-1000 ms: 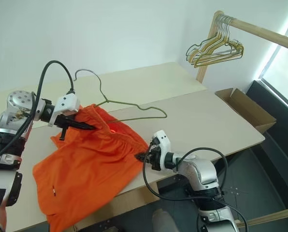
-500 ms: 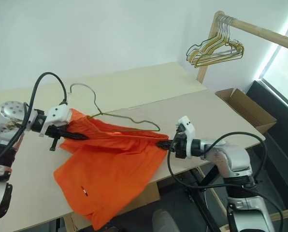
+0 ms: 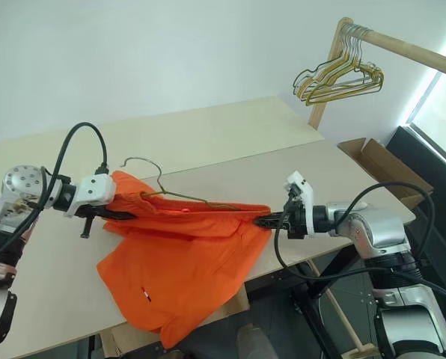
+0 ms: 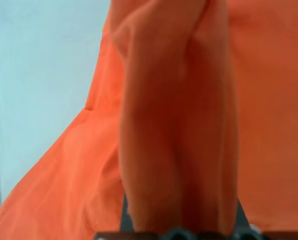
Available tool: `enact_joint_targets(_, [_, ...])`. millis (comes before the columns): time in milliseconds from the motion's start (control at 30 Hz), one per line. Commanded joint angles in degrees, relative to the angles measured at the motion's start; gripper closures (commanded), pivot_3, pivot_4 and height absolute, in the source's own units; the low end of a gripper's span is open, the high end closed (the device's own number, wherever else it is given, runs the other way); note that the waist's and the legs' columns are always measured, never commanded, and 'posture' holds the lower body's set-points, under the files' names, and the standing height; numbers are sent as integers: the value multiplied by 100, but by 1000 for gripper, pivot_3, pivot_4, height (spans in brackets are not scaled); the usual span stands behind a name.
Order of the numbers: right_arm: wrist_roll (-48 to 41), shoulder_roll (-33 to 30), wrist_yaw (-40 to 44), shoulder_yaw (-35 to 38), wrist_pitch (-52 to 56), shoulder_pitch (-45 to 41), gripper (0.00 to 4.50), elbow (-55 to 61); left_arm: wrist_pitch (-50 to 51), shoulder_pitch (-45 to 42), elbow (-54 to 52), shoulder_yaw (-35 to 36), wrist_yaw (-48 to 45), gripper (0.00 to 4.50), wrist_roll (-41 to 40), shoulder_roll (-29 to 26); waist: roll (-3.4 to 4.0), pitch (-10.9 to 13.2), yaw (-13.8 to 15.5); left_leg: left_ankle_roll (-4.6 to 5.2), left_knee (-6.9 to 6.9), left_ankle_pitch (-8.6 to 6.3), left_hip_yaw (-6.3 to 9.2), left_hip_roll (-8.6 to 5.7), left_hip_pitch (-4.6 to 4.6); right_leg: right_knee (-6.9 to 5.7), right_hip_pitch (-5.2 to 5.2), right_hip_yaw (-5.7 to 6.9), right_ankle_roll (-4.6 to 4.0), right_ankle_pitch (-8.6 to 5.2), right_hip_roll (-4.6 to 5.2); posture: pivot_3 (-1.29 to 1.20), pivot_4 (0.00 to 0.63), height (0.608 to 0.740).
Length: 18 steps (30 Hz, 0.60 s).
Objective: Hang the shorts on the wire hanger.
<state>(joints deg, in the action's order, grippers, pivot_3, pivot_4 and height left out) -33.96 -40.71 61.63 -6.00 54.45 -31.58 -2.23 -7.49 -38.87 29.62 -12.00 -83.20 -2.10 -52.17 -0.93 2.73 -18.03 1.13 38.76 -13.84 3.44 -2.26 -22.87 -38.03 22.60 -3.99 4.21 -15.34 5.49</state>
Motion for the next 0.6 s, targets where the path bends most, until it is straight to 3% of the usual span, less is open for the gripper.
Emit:
enact_joint_targets(33, [181,-369,104,262,-304,-139,4490,43,-80,37,261,-59,248,4500,516,-296,0,0,-3,0,0,0,0,0,0,0,0,0,0,0,0,-254,4,740])
enact_joint_targets(200, [241,-381,202,135,-444,-305,4490,161,-641,32,411,-351,261,4500,834,-350,0,0,-16,0,0,0,0,0,0,2,1,-1,0,0,0,-258,6,740])
enact_joint_targets(333, [291,-269,123,1,-472,-409,4490,537,-328,-107,317,-298,284,4500,617,-68,0,0,-9,0,0,0,0,1,-5,0,6,0,0,0,0,-260,4,740])
enact_joint_targets(433, [294,-231,93,-123,-371,-476,3707,842,-200,-209,283,-305,275,4500,556,94,0,0,-7,0,2,0,0,-2,-7,0,6,0,0,0,3,-264,3,740])
enact_joint_targets(600, [240,-240,29,-182,-203,-506,1952,1248,-31,-360,314,-235,224,4500,463,296,-1,-1,-6,0,2,0,1,-2,-11,0,8,3,1,0,4,-273,0,740])
